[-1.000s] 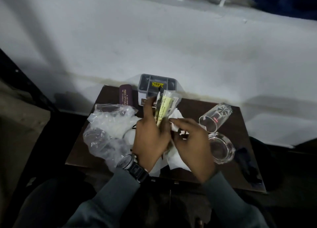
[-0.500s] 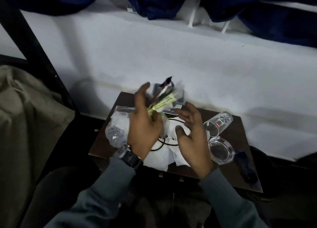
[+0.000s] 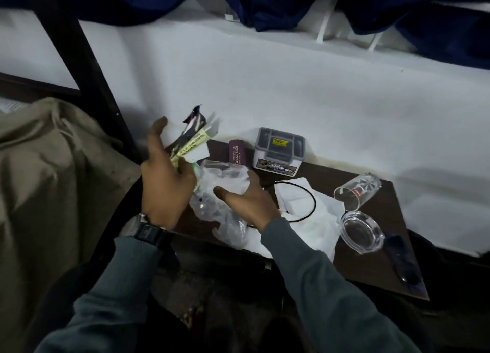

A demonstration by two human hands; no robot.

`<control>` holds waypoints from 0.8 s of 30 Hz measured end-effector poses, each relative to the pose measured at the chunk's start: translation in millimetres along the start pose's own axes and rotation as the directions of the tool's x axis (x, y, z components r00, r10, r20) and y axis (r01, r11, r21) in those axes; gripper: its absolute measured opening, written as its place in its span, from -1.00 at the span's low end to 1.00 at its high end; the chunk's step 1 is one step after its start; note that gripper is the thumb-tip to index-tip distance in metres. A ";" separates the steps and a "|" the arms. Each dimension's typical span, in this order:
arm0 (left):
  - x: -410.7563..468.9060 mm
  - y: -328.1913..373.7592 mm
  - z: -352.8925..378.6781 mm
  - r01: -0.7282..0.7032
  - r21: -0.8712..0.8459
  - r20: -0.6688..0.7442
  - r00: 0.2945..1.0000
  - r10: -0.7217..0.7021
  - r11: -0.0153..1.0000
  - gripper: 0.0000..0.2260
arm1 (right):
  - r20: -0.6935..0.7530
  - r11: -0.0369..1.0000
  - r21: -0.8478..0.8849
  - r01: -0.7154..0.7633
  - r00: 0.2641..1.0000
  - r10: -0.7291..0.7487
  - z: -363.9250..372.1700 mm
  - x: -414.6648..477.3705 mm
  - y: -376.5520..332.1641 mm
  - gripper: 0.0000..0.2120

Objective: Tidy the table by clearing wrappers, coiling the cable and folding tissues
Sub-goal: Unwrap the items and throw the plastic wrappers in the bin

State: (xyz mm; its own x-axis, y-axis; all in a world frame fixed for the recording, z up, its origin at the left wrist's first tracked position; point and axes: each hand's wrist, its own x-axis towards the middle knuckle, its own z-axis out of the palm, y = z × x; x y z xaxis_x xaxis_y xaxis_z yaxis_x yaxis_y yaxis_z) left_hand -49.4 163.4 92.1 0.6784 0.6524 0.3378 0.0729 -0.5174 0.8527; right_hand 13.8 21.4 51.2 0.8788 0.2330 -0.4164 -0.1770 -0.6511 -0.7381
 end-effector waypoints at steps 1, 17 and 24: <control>-0.3 -1.1 1.7 0.007 0.009 0.015 1.000 -0.007 1.000 -0.35 | -0.007 1.000 -0.001 0.000 1.000 0.000 0.3 2.7 -0.1 -0.06; -8.5 -12.2 15.7 -0.072 -0.054 0.159 0.984 0.080 0.996 -0.35 | -0.408 0.826 0.037 0.562 0.763 -0.501 -8.7 -18.5 -12.3 -0.37; -26.0 -2.2 38.5 0.090 -0.360 0.325 0.945 0.035 0.929 -0.26 | -0.246 0.851 0.254 0.459 0.882 -0.402 -22.3 -37.3 -29.4 -0.43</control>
State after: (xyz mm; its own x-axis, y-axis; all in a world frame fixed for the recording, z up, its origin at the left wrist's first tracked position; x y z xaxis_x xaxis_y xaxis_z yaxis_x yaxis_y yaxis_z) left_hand -39.0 126.2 66.1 0.8814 0.4184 0.2191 -0.1345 -0.2223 0.9657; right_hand -3.9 15.8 100.3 0.9552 0.2896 0.0605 0.1403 -0.2633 -0.9544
